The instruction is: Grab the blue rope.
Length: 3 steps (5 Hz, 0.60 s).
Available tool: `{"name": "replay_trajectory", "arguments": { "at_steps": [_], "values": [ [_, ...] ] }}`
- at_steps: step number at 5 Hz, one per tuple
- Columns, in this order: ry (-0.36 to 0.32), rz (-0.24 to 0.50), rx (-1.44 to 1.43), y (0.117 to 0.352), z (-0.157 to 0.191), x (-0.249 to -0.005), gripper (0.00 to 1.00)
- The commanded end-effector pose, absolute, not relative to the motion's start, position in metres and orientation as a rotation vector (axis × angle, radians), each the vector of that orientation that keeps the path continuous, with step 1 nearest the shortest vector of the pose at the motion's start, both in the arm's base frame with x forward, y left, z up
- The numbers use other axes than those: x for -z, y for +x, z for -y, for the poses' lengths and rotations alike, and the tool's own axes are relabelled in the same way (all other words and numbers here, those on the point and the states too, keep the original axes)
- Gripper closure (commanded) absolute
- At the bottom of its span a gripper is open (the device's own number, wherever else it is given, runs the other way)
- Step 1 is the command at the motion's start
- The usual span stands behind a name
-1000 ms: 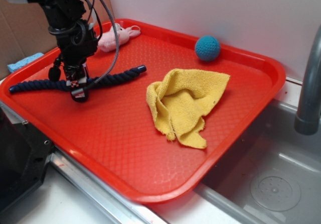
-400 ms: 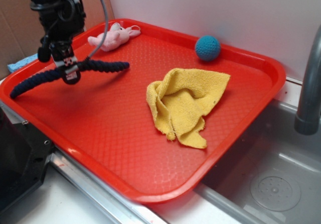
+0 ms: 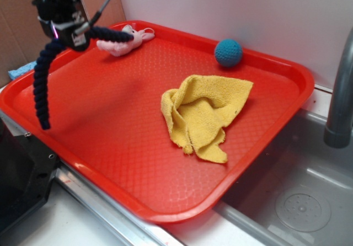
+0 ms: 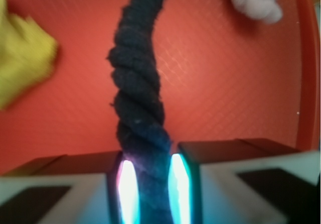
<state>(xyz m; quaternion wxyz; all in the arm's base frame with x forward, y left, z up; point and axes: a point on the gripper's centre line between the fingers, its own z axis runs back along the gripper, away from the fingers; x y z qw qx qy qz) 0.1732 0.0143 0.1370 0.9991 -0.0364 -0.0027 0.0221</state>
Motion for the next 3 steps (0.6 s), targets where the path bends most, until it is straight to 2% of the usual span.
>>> {"name": "replay_trajectory", "arguments": {
  "at_steps": [1, 2, 3],
  "values": [
    [-0.086, 0.045, -0.144, 0.193, 0.008, -0.194, 1.0],
    [-0.075, 0.066, -0.206, 0.196, 0.013, -0.196, 1.0],
    [-0.11, 0.038, -0.255, 0.195, 0.006, -0.186, 1.0]
  ]
}}
